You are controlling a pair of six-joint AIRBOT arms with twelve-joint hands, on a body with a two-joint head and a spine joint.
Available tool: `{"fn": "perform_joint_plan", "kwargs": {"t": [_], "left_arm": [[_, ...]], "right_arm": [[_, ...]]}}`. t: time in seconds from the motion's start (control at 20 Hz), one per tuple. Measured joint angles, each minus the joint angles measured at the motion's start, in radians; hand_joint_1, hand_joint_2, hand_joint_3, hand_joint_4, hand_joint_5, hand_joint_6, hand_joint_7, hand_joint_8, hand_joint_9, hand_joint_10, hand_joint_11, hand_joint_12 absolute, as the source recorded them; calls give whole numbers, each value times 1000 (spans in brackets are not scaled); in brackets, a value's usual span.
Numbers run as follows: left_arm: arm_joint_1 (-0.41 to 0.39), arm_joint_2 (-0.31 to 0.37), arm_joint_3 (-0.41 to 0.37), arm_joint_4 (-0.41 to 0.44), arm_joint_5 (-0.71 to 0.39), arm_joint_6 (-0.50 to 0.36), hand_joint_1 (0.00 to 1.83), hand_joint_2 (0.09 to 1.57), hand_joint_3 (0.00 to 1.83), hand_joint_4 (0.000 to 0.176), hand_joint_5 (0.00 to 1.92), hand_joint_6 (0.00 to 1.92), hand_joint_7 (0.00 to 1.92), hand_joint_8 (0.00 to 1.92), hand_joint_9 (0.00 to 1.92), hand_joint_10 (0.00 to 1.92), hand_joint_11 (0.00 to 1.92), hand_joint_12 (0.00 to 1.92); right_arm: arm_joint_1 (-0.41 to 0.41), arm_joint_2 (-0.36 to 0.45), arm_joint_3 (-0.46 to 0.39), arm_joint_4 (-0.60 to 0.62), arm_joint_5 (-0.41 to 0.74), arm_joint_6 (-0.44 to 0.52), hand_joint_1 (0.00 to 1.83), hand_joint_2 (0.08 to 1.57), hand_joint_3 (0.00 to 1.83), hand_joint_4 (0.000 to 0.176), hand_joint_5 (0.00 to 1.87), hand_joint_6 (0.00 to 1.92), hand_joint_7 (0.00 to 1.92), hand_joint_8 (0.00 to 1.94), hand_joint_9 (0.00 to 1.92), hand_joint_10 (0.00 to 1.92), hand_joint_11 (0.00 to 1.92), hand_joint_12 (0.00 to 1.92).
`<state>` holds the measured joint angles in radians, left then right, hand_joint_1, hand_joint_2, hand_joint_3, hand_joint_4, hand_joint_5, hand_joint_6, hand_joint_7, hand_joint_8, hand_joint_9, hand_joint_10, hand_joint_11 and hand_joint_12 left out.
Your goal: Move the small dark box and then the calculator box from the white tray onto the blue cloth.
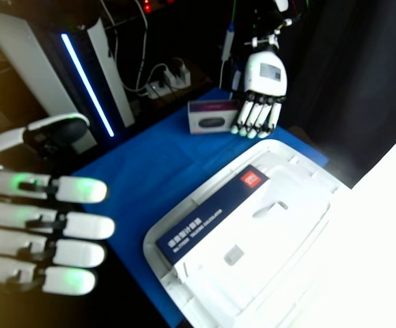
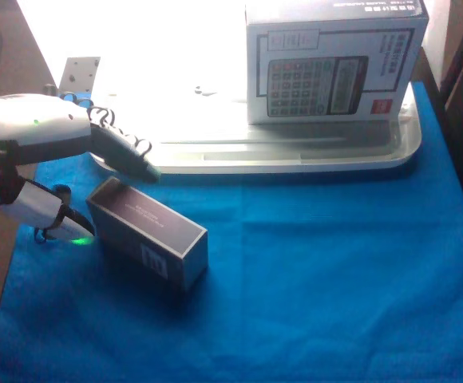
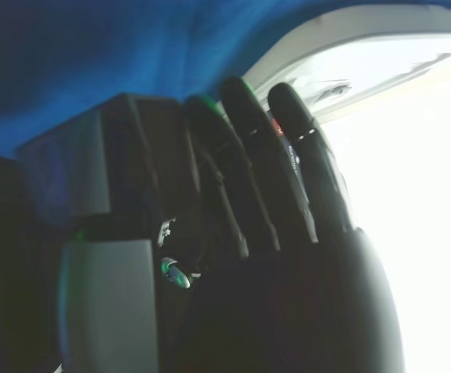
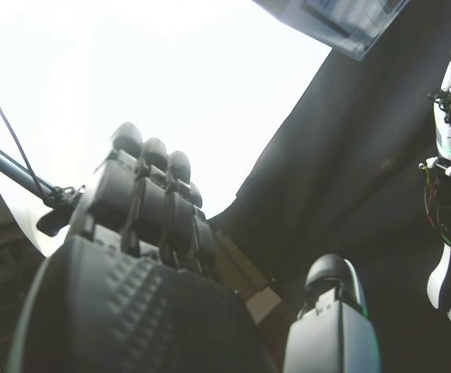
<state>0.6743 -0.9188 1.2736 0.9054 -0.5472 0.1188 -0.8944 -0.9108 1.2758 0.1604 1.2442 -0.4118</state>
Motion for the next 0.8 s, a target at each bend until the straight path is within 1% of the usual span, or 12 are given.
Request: {"fn": "perform_joint_plan", "kwargs": {"t": [0.05, 0.1, 0.25, 0.3, 0.35, 0.45, 0.5, 0.6, 0.65, 0.7, 0.75, 0.8], "left_arm": [[0, 0, 0, -2, 0, 0, 1094, 778, 4, 9, 346, 0, 442, 0, 446, 0, 224, 320], [0, 0, 0, -4, -2, 0, 1058, 748, 0, 55, 278, 0, 367, 0, 372, 0, 195, 290], [0, 3, 0, -17, -8, 0, 935, 766, 5, 148, 146, 0, 226, 0, 255, 0, 142, 268], [0, 12, 0, -20, -18, 0, 845, 777, 9, 166, 115, 0, 223, 1, 261, 3, 130, 266], [0, 23, 0, -29, -27, 0, 763, 796, 3, 172, 103, 0, 225, 1, 278, 7, 111, 367], [-2, 45, -6, -87, -47, 26, 632, 807, 0, 164, 124, 0, 219, 4, 293, 2, 15, 811], [-5, 63, -19, -141, -57, 57, 634, 781, 0, 156, 129, 1, 231, 4, 309, 5, 2, 952], [-25, 76, -22, -180, -84, 96, 628, 783, 0, 163, 156, 6, 265, 7, 330, 8, 0, 928], [-42, 76, -17, -173, -84, 101, 622, 791, 2, 170, 146, 1, 242, 3, 314, 2, 0, 888], [-68, 76, -16, -170, -84, 114, 596, 788, 1, 143, 123, 0, 226, 0, 297, 0, 0, 883], [-105, 76, -15, -172, -82, 130, 585, 790, 1, 126, 105, 0, 209, 0, 287, 0, 0, 889], [-144, 82, -16, -177, -90, 148, 557, 759, 0, 137, 65, 5, 195, 1, 263, 2, 0, 805]], "right_arm": [[0, 0, 0, 0, 0, 0, 325, 926, 0, 91, 91, 0, 206, 0, 155, 0, 146, 0], [0, 0, 0, 0, 0, 0, 332, 902, 0, 88, 76, 0, 200, 0, 146, 0, 133, 0], [5, 0, 5, -9, -14, 3, 456, 865, 0, 90, 79, 5, 53, 0, 111, 4, 170, 24], [24, 0, 13, -31, -47, 3, 441, 874, 0, 97, 85, 2, 114, 4, 160, 9, 214, 53], [56, -4, 26, -51, -84, 3, 453, 864, 0, 97, 99, 6, 145, 11, 166, 8, 210, 55], [133, -21, 57, -92, -153, 4, 452, 827, 0, 123, 104, 2, 203, 8, 176, 5, 184, 60], [183, -40, 79, -123, -193, 7, 480, 836, 2, 116, 104, 1, 195, 1, 168, 0, 177, 62], [236, -82, 125, -187, -241, 50, 525, 838, 2, 112, 104, 0, 177, 0, 189, 9, 245, 99], [242, -100, 147, -209, -255, 79, 537, 840, 2, 102, 104, 0, 175, 0, 197, 11, 271, 114], [244, -119, 173, -229, -277, 113, 549, 814, 4, 102, 115, 1, 201, 5, 257, 12, 298, 336], [257, -131, 197, -255, -319, 142, 566, 830, 0, 89, 115, 0, 205, 2, 270, 4, 193, 604], [283, -134, 212, -281, -376, 149, 603, 813, 0, 84, 121, 1, 250, 5, 305, 5, 99, 899]]}}
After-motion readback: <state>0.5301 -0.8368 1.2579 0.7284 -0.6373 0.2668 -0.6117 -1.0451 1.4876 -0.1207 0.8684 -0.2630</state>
